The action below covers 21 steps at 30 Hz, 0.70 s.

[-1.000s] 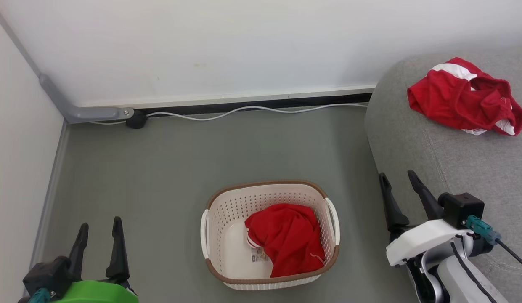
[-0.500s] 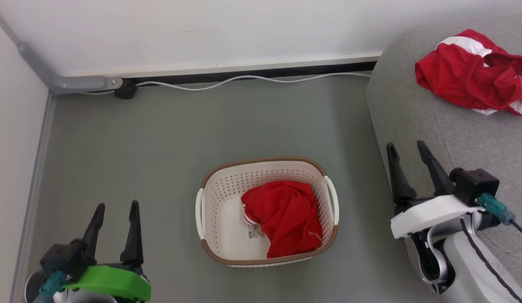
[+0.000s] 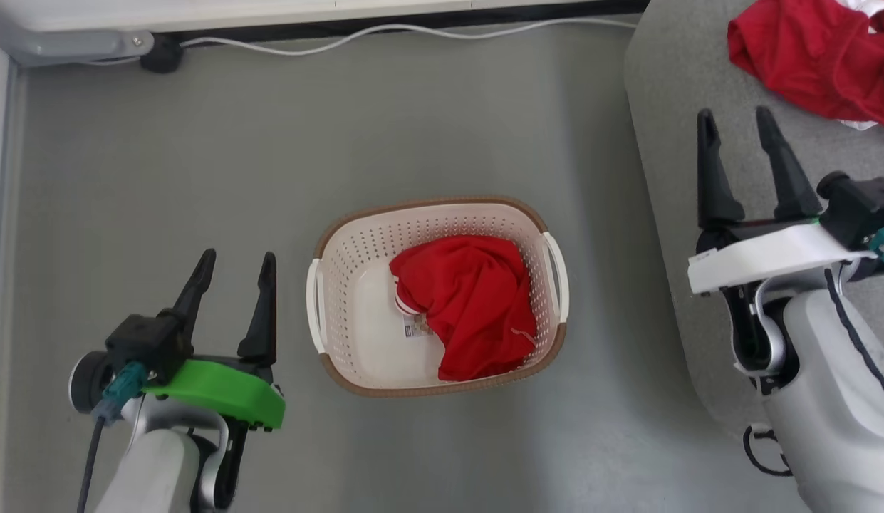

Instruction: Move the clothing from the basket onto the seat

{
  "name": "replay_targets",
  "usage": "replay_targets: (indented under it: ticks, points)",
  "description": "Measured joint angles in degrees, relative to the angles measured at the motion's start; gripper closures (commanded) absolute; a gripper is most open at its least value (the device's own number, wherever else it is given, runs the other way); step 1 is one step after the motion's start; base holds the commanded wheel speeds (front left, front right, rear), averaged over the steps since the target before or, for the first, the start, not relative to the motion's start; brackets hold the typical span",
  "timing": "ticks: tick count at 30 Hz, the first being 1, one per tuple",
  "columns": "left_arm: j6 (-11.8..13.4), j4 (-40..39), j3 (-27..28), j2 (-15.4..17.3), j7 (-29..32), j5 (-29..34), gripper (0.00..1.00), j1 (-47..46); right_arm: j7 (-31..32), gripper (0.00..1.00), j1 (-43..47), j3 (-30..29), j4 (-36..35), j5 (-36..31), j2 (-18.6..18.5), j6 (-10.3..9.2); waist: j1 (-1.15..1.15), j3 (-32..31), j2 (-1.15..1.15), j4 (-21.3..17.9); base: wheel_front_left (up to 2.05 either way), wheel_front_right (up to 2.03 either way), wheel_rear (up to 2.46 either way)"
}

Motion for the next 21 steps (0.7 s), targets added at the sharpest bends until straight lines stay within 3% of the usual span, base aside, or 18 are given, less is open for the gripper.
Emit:
replay_targets:
  ticks: [14, 21]
  points:
    - [-2.45, 5.53, -6.41, -2.57, 4.22, 3.80, 0.00, -12.08, 0.01, 0.00, -10.78, -1.47, -1.07, -0.98, -1.56, 0.03, 0.00, 11.33, 0.00, -1.41, 0.00, 0.00, 0.00]
    - [-2.54, 9.33, -7.57, -3.28, 6.03, 4.67, 0.00, -16.14, 0.02, 0.00, -17.53, -1.49, -2.30, -0.98, -1.05, 0.34, 0.01, 17.05, 0.00, -2.21, 0.00, 0.00, 0.00]
